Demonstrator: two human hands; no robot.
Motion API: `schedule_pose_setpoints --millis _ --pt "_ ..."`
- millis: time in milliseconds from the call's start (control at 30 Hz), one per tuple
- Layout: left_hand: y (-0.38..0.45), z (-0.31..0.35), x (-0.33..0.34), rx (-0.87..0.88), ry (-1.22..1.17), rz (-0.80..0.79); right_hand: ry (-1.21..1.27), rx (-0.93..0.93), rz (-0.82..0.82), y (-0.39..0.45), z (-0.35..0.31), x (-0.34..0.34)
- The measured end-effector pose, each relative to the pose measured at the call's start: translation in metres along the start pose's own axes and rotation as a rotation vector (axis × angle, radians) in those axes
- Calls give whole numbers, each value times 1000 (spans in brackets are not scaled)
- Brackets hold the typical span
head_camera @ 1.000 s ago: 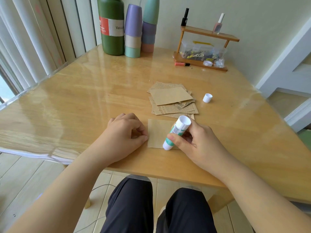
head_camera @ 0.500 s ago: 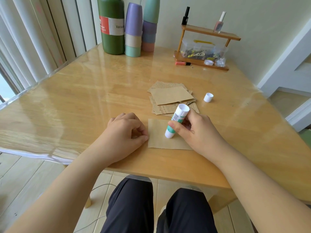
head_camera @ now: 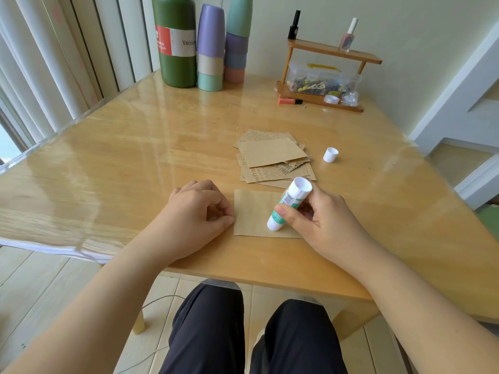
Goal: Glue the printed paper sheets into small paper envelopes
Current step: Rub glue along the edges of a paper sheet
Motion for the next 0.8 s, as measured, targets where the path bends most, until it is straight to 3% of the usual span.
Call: schedule_pose_setpoints --millis 800 --pt "1 1 0 -9 -8 5 -6 36 33 16 13 -3"
Point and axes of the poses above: each hand's wrist, its own y-axis towards the middle knuckle, its own x-axis out of the palm, z = x × y, the point moved 2 cm from there along y, towards the middle knuckle, and after that the axes turned 3 degrees about x, right-handed, at the moved point
